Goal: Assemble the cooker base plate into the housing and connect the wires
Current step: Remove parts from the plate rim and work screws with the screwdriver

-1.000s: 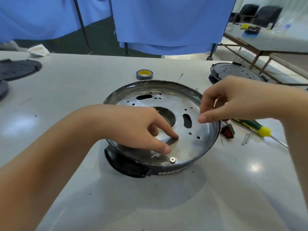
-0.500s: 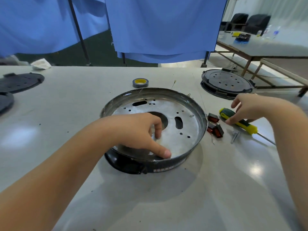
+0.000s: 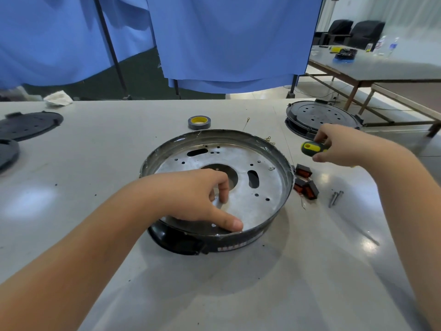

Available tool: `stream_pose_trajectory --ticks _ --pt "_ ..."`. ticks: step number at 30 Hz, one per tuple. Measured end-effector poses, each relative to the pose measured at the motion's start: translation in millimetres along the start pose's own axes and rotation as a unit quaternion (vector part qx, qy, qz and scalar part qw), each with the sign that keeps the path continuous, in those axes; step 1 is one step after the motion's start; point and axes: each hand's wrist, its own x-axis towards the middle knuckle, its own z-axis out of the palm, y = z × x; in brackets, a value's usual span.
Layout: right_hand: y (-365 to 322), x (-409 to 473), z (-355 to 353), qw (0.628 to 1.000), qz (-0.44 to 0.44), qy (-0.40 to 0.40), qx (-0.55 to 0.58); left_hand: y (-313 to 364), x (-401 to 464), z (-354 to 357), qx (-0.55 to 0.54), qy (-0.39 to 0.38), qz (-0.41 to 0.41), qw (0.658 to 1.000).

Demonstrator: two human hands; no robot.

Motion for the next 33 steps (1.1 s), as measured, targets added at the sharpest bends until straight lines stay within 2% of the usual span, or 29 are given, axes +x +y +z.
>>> stream_pose_trajectory --ticks 4,7,9,11,14,18,22,26,29,33 --pt "-26 -18 -17 0.995 -0.067 0.076 0.018 -1 0 1 0.002 0.004 0.000 1.000" --pt "-51 -38 -27 0.976 -0.138 0.107 0.127 -1 0 1 0.005 0.006 0.001 1.000" --pt "-69 -53 -34 0.941 -0.186 0.102 0.262 -1 1 1 0.008 0.008 0.001 1.000" --pt "-84 -66 -40 0.889 -0.223 0.095 0.389 -1 1 2 0.008 0.011 0.003 1.000" --pt "-99 -80 -50 0.834 -0.253 0.115 0.476 -2 1 1 0.007 0.016 0.008 1.000" --pt "-109 -90 -63 0.805 -0.289 0.119 0.505 -2 1 1 0.012 0.021 0.021 0.999" --pt "-125 -95 -55 0.766 -0.317 0.047 0.557 -2 1 1 0.013 0.013 0.031 0.999" --pt "-134 -95 -47 0.756 -0.339 0.023 0.559 -3 2 -1 0.012 0.018 0.032 0.999" --pt "-132 -95 -41 0.763 -0.336 -0.012 0.552 -6 5 -2 0.003 0.021 0.043 0.999" --pt "-128 -95 -38 0.763 -0.339 -0.018 0.550 -6 5 -3 -0.007 0.012 0.043 0.999"
